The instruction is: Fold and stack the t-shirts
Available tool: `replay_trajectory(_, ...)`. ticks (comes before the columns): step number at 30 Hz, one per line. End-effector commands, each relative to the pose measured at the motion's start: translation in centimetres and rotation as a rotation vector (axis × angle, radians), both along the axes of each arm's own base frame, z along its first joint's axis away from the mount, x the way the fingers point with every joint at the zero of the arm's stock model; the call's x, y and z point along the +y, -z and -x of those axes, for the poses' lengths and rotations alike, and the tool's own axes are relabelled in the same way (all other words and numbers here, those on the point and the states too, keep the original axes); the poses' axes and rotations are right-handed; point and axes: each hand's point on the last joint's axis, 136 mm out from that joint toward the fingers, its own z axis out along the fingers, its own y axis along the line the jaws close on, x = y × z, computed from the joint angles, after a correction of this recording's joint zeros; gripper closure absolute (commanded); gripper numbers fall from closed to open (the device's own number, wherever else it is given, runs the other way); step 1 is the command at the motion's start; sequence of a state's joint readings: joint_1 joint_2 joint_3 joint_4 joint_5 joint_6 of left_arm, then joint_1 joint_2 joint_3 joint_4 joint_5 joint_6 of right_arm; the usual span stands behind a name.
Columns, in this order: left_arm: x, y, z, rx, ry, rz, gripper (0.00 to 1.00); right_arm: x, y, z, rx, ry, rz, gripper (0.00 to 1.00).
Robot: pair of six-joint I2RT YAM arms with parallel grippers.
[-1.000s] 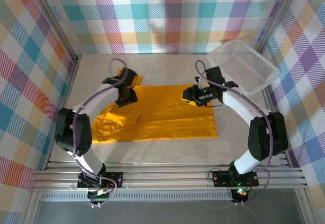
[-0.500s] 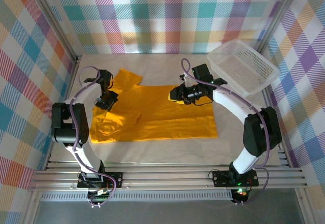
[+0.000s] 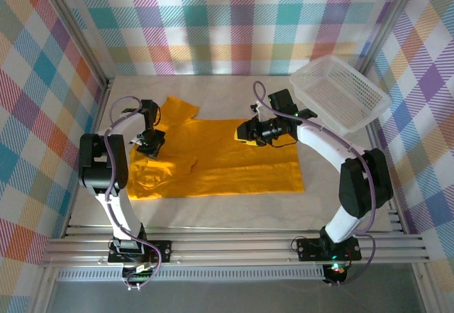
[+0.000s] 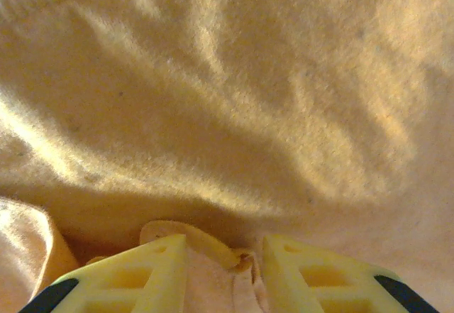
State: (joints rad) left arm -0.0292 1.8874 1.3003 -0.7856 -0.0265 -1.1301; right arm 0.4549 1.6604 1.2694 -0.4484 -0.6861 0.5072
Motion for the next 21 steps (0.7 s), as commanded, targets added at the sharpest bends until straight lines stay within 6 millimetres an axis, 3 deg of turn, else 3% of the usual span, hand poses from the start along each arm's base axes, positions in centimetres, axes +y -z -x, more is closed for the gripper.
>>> replay_trajectory(1, 0.94, -0.13, -0.15, 0.017, -0.038, -0.023, 0.66, 0.58, -0.84, -0.51, -0.033, -0.030, -0.035, 0.57)
replay_trajectory(9, 1.23, 0.17, -0.16, 0.023, -0.031, -0.040, 0.58, 0.72, -0.69, -0.71, -0.028, -0.031, -0.036, 0.57)
replay_trajectory(17, 1.30, 0.46, -0.10, 0.032, -0.033, -0.039, 0.81, 0.76, -0.63, -0.88, -0.027, -0.030, -0.032, 0.57)
replay_trajectory(21, 1.56, -0.45, -0.20, 0.014, -0.028, -0.055, 0.93, 0.78, -0.60, -1.04, -0.028, -0.027, -0.029, 0.57)
